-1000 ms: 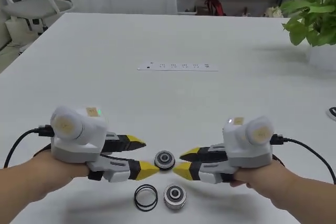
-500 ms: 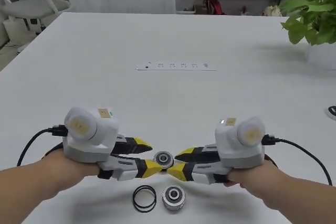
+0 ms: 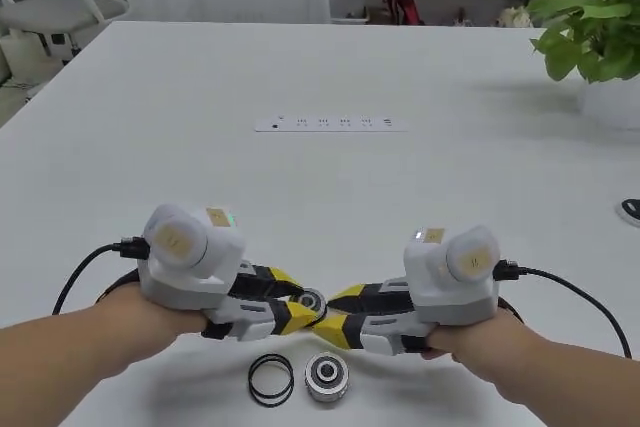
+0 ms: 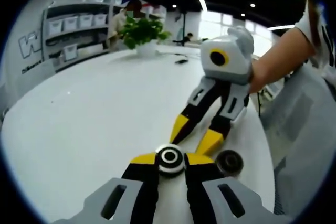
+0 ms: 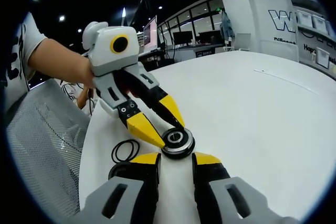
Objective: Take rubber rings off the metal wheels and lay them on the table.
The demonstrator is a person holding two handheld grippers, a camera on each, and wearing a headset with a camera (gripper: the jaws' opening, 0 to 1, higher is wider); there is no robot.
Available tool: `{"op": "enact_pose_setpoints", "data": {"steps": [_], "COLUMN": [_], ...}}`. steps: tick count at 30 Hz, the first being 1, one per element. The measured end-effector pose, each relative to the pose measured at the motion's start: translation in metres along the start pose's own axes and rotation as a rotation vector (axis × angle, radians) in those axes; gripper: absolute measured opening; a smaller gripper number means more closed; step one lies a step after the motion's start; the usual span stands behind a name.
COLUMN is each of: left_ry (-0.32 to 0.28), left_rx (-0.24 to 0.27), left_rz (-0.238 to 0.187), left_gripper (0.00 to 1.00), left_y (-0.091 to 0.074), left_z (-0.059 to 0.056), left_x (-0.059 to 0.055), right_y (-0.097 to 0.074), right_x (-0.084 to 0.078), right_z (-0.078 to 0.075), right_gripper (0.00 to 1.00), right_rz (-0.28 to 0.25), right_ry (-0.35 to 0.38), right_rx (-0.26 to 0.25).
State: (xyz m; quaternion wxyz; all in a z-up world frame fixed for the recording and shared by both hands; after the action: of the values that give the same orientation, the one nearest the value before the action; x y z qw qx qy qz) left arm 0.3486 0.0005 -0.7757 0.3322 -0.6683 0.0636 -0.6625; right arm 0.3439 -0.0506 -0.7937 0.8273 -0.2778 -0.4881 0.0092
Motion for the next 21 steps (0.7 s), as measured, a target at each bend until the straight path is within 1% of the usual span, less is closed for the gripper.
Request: {"op": "enact_pose_setpoints", "data": {"steps": [3,5,6,7,8,11,12,13,18,21], "left_ry": [0.021,0.038,0.048,0.067,0.065,0.082,0.084,0.088,0.079,0.071], "left_rx": [0.018,0.017,0.002,0.014,0.011,0.021,0.029,0.027,0.032,0.039], "left_rz": [0.008,0.011,0.019,0.008,0.016,0.021,0.037,0.029,0.026,0.019], "left_gripper": [0.16,0.16,0.15,0.16,0.16,0.15,0.14,0.14,0.14,0.14], "left_y": [0.0002,0.0009,0.0019,0.0024,0.0020,0.0023,0.0007,-0.0006,-0.0009,-0.0011], "left_z": [0.0013,0.0005,-0.0023,-0.0016,-0.0030,-0.0027,-0.0028,-0.0042,-0.0043,-0.0049], "left_x": [-0.0003,0.0000,-0.0006,0.0013,0.0005,0.0009,-0.0011,0.0016,0.0006,0.0006], "right_y": [0.0003,0.0006,0.0011,0.0013,0.0016,0.0029,0.0032,0.0032,0.0017,0.0006], "right_x": [0.0016,0.0030,0.0031,0.0033,0.0034,0.0034,0.0032,0.0030,0.0020,0.0003], "right_z": [-0.0001,0.0000,-0.0003,-0.0003,-0.0005,-0.0001,0.0002,-0.0002,-0.0001,0.0001], "right_gripper": [0.21,0.21,0.21,0.21,0.21,0.20,0.20,0.20,0.19,0.16], "right_rz": [-0.007,-0.012,-0.011,-0.010,-0.009,-0.005,-0.003,-0.001,0.000,0.007], "right_ry": [0.001,0.005,0.006,0.003,0.001,-0.006,-0.007,-0.011,-0.013,-0.015], "right_rx": [-0.002,-0.001,-0.001,-0.002,-0.003,-0.004,-0.004,-0.004,-0.001,0.002]}}
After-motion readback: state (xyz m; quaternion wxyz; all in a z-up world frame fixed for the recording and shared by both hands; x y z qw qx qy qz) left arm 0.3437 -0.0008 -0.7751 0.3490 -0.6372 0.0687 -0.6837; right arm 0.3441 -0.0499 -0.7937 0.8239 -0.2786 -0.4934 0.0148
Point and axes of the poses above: the centre of the closed fingertips' face, and the gripper's own axes: y roughly forward along the fingers, z roughly to its left, x roughly out of its top, the point moved 3 cm from there along -y, roughly backward along the fingers, and after that the axes turned 12 degrees about y, right-handed, at the moved point
